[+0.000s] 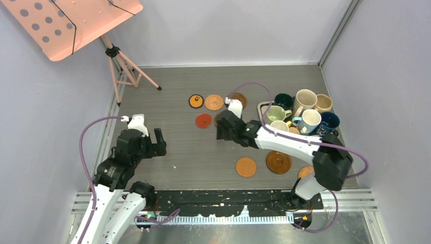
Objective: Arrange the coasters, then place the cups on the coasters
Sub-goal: Move the coaster to the center of the board.
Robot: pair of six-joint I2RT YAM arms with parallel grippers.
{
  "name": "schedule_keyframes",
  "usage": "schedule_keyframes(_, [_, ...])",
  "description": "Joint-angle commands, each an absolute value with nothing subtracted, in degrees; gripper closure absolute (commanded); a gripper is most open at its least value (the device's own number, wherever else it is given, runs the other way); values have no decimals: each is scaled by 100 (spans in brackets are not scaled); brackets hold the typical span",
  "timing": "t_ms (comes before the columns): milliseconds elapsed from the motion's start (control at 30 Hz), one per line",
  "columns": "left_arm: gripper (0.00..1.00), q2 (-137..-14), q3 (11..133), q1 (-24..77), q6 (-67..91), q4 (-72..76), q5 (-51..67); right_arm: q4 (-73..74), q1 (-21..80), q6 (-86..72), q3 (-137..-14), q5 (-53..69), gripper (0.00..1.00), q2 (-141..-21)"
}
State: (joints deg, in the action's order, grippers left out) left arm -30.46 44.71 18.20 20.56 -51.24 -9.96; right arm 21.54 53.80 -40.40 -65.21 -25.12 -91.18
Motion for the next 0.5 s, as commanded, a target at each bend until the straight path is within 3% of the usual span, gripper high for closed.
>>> schedule_keyframes(0, [1,-2868,4441,1921,2021,-4911,-940,2731,5372,-4582,-5486,-2095,40,-8269])
schedule_keyframes(233, [1,-2816,4425,1960,2013,-4876,-932,3118,5471,-5226,-4530,-1882,41,-7385])
schedule_keyframes(467, [1,-2807,4421,1969,2013,-4875,-954,2928,5480,-5528,-4018,-1576,43,-7316])
